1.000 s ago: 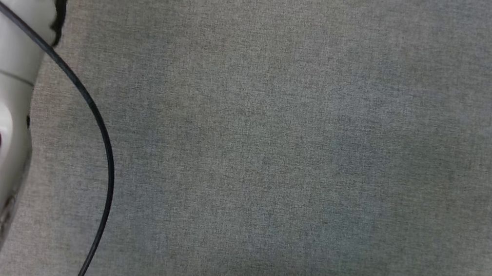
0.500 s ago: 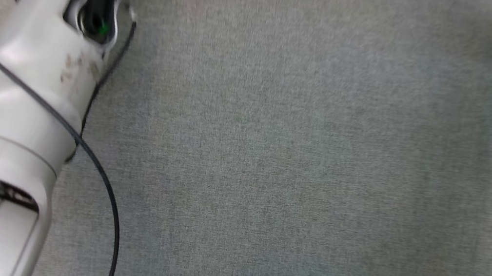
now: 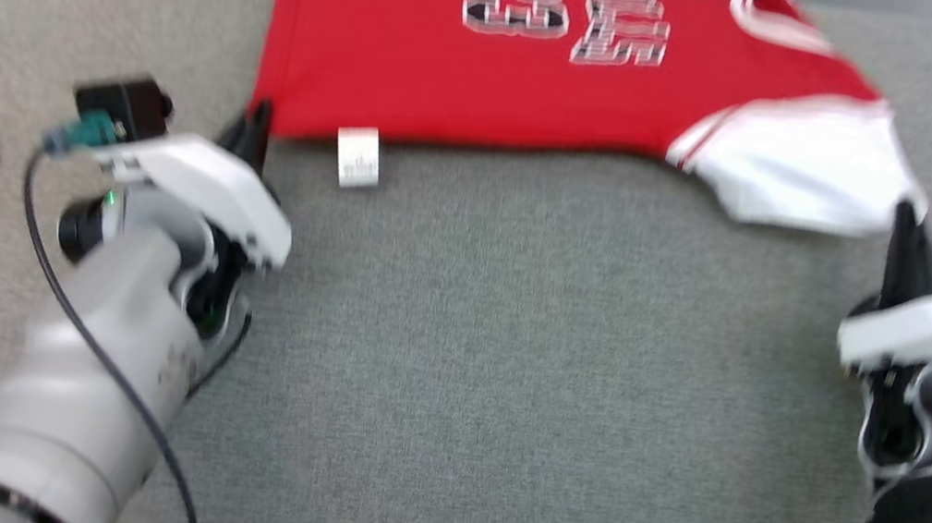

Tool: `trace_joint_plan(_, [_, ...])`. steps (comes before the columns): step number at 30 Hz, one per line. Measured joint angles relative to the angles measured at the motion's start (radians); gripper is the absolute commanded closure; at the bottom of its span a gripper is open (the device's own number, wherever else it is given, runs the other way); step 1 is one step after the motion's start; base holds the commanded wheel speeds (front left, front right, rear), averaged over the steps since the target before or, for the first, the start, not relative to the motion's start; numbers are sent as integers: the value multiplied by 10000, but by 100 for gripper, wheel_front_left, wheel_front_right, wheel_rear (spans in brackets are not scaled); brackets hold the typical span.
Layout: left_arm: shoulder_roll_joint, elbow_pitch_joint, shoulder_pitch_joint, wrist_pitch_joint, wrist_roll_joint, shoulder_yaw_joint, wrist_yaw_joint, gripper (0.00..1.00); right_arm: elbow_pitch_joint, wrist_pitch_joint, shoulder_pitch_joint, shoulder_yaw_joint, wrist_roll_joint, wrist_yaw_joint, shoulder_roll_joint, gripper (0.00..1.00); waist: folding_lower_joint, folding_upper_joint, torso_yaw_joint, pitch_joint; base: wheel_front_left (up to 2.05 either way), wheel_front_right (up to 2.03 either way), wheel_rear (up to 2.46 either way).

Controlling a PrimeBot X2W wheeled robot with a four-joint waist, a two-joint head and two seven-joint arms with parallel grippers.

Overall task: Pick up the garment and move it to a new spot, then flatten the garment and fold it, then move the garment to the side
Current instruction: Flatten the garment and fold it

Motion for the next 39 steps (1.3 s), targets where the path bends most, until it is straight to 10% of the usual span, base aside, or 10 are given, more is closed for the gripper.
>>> trace_joint_plan(39, [798, -1151, 4909, 1076, 228, -1814, -82, 100, -763, 3812, 4429, 2571, 5062, 0, -1774, 100, -1, 0, 422, -3418, 0, 0, 0])
